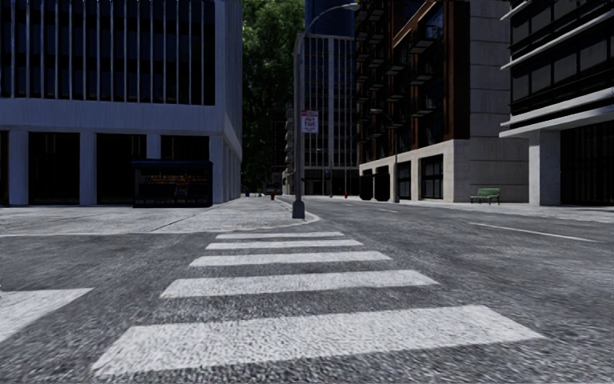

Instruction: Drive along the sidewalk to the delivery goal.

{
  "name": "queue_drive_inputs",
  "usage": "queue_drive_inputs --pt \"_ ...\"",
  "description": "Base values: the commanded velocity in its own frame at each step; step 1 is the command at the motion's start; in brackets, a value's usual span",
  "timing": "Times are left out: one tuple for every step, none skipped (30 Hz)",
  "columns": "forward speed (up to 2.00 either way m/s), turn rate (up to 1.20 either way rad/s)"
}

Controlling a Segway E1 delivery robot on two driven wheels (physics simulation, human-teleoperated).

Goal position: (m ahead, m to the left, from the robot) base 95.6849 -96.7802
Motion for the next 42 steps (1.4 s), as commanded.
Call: queue_drive_inputs --pt "1.78 0.52" --pt "1.78 0.52" --pt "1.78 0.52" --pt "1.78 0.52" --pt "1.78 0.52" --pt "1.78 0.52" --pt "1.78 0.52" --pt "1.78 0.52" --pt "1.78 0.51" --pt "1.78 0.51" --pt "1.78 0.48" --pt "1.78 0.41" --pt "1.78 0.39" --pt "1.78 0.37" --pt "1.78 0.37" --pt "1.78 0.36" --pt "1.78 0.25" --pt "1.78 0.12" --pt "1.78 0.12" --pt "1.77 0.0" --pt "1.77 0.0" --pt "1.76 0.0" --pt "1.76 0.0" --pt "1.76 0.0" --pt "1.76 0.0" --pt "1.76 0.0" --pt "1.76 0.0" --pt "1.76 0.0" --pt "1.76 0.0" --pt "1.76 0.0" --pt "1.76 -0.16" --pt "1.76 -0.16" --pt "1.76 -0.29" --pt "1.76 -0.38" --pt "1.76 -0.4" --pt "1.76 -0.4" --pt "1.76 -0.37" --pt "1.76 -0.11" --pt "1.76 0.0" --pt "1.76 0.0" --pt "1.76 0.0" --pt "1.76 0.0"
